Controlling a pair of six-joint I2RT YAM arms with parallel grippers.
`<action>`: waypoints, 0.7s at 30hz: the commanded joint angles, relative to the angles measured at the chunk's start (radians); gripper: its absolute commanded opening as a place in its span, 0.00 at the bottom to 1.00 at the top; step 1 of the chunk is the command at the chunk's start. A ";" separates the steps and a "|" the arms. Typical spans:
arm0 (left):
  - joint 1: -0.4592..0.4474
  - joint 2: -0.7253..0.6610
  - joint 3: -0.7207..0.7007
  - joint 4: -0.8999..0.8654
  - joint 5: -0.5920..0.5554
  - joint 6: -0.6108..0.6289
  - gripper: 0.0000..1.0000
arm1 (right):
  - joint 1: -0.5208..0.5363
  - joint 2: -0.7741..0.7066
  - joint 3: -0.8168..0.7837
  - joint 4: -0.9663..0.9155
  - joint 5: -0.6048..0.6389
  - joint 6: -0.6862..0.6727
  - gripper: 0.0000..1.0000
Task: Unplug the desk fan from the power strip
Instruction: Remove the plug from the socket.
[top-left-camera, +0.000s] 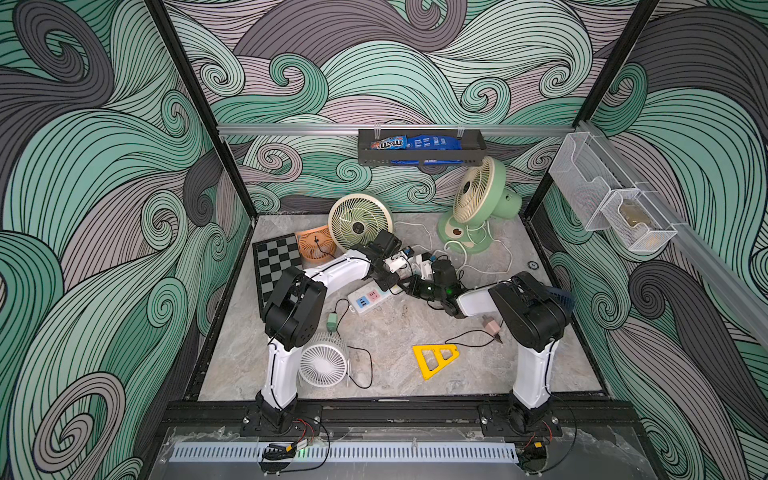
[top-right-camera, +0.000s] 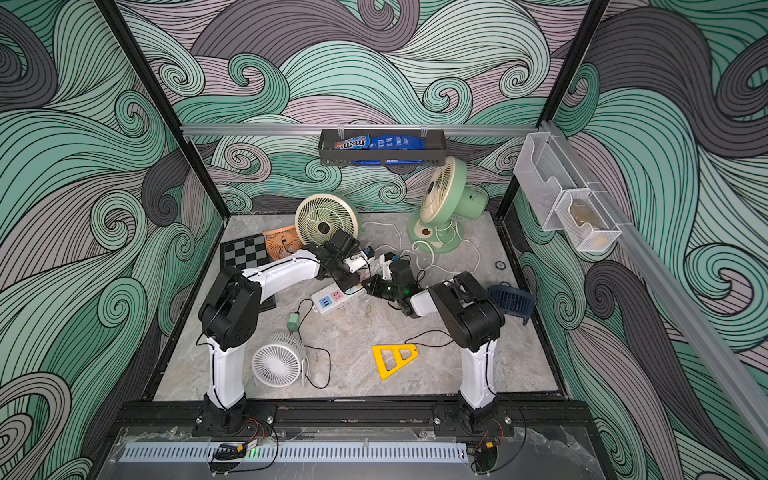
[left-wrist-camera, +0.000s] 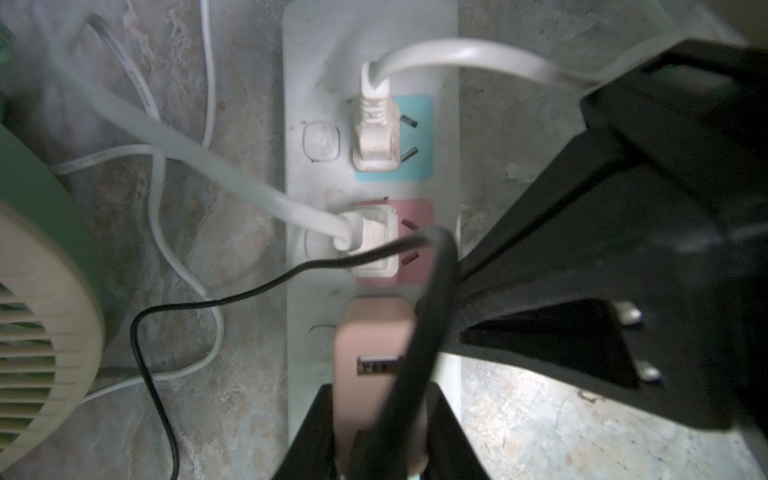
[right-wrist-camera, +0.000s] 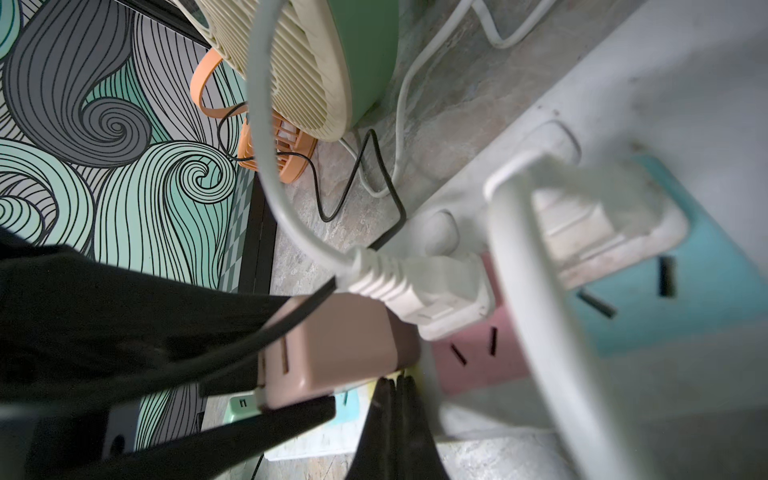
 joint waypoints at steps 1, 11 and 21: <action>-0.033 -0.046 -0.025 0.031 -0.020 0.040 0.00 | 0.006 0.057 -0.022 -0.106 0.040 0.007 0.00; 0.052 0.014 0.049 -0.065 0.174 -0.045 0.00 | 0.007 0.060 -0.014 -0.112 0.042 0.006 0.00; -0.038 -0.087 -0.071 0.083 -0.072 0.005 0.00 | 0.010 0.070 -0.015 -0.107 0.045 0.012 0.00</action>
